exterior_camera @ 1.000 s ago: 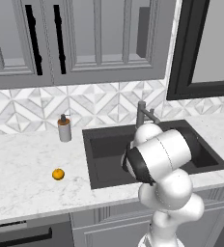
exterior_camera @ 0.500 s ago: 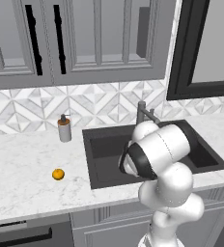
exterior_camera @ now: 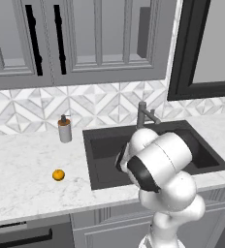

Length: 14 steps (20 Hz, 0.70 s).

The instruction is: Put the colander in the sink, put the tangerine in the colander, and turn on the sink faucet and pour water over the colander.

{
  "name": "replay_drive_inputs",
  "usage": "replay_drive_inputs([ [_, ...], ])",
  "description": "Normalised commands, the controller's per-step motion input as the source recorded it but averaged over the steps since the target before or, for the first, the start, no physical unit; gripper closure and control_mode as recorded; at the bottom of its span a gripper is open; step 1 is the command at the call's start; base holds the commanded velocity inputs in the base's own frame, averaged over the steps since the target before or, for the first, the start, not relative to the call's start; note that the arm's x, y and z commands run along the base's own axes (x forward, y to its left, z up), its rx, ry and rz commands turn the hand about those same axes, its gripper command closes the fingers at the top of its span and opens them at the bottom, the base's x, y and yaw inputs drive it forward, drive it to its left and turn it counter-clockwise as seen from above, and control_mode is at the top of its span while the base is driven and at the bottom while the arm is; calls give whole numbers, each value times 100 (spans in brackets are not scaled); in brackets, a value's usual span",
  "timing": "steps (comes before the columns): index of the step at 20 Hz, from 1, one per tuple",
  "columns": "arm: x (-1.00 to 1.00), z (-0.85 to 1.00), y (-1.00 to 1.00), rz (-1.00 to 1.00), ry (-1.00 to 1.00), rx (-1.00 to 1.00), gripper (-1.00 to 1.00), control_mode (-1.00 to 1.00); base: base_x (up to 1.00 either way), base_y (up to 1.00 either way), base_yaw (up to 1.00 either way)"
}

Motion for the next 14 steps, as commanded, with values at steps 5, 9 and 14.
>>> replay_drive_inputs([
  [5,0,40,36,-25,-4,8,-100,-100,0,0,0],
  [9,0,77,35,-21,-8,8,-100,-100,0,0,0],
  [14,-16,100,32,-8,-3,5,-100,-100,0,0,0],
])
